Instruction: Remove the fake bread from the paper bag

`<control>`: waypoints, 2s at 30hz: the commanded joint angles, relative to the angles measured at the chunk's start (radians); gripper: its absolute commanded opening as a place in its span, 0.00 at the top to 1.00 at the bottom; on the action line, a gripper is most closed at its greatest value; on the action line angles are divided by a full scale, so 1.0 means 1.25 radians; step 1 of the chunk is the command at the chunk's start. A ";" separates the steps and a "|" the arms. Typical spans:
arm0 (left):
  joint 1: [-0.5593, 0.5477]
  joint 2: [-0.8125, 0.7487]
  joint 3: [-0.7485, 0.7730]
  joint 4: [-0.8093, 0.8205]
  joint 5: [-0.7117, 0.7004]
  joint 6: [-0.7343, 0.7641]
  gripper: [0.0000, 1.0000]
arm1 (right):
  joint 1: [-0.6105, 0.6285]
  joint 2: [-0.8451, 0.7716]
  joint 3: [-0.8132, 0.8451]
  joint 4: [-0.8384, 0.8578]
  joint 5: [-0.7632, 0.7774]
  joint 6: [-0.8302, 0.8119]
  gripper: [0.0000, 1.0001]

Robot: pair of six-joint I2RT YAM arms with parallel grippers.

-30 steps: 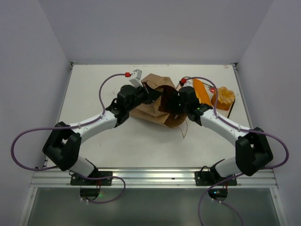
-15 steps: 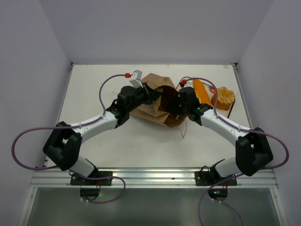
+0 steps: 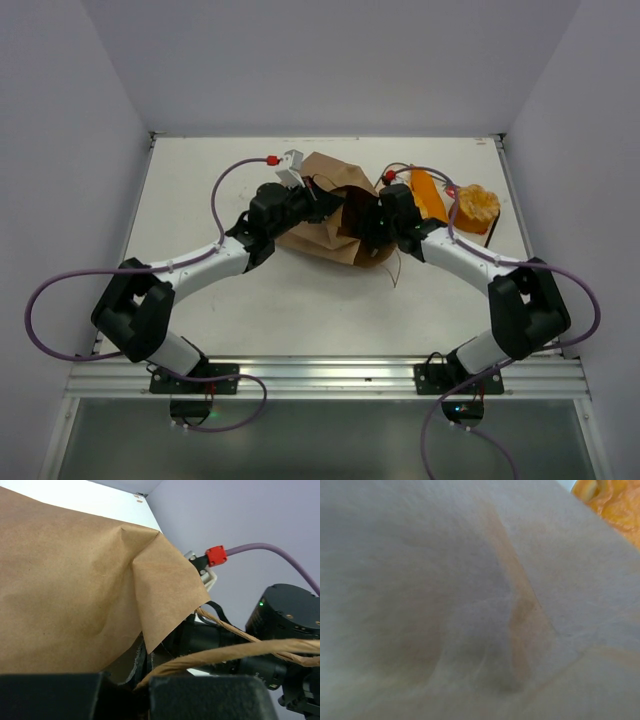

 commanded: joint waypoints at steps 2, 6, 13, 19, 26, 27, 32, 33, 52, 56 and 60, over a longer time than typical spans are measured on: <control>-0.005 -0.009 0.008 0.071 0.063 0.000 1.00 | -0.008 0.043 0.031 0.043 -0.005 0.037 0.57; -0.005 0.001 0.015 0.074 0.083 -0.001 1.00 | -0.008 0.053 0.036 0.058 -0.019 0.038 0.59; -0.005 0.006 0.018 0.073 0.094 -0.001 1.00 | -0.014 0.049 0.036 0.076 -0.051 0.035 0.79; -0.003 -0.019 0.018 0.037 0.078 0.033 1.00 | -0.040 0.022 0.019 0.081 -0.091 0.019 0.91; 0.009 -0.050 0.006 -0.020 0.056 0.071 1.00 | -0.085 -0.041 0.003 0.076 -0.135 -0.014 1.00; 0.011 -0.060 0.004 -0.024 0.048 0.076 1.00 | -0.089 -0.050 0.000 0.076 -0.142 -0.017 1.00; 0.013 -0.073 -0.009 -0.044 0.032 0.094 1.00 | -0.104 -0.111 -0.008 0.056 -0.163 -0.044 1.00; 0.013 -0.073 -0.012 -0.045 0.029 0.095 1.00 | -0.105 -0.114 -0.008 0.050 -0.169 -0.046 1.00; 0.026 0.001 -0.020 -0.030 -0.002 0.125 1.00 | -0.126 -0.161 -0.005 -0.026 -0.289 -0.085 1.00; 0.056 -0.001 -0.027 -0.027 0.004 0.127 1.00 | -0.148 -0.173 -0.001 -0.063 -0.329 -0.125 1.00; 0.080 -0.025 -0.037 -0.028 0.014 0.134 1.00 | -0.180 -0.179 0.003 -0.115 -0.372 -0.162 1.00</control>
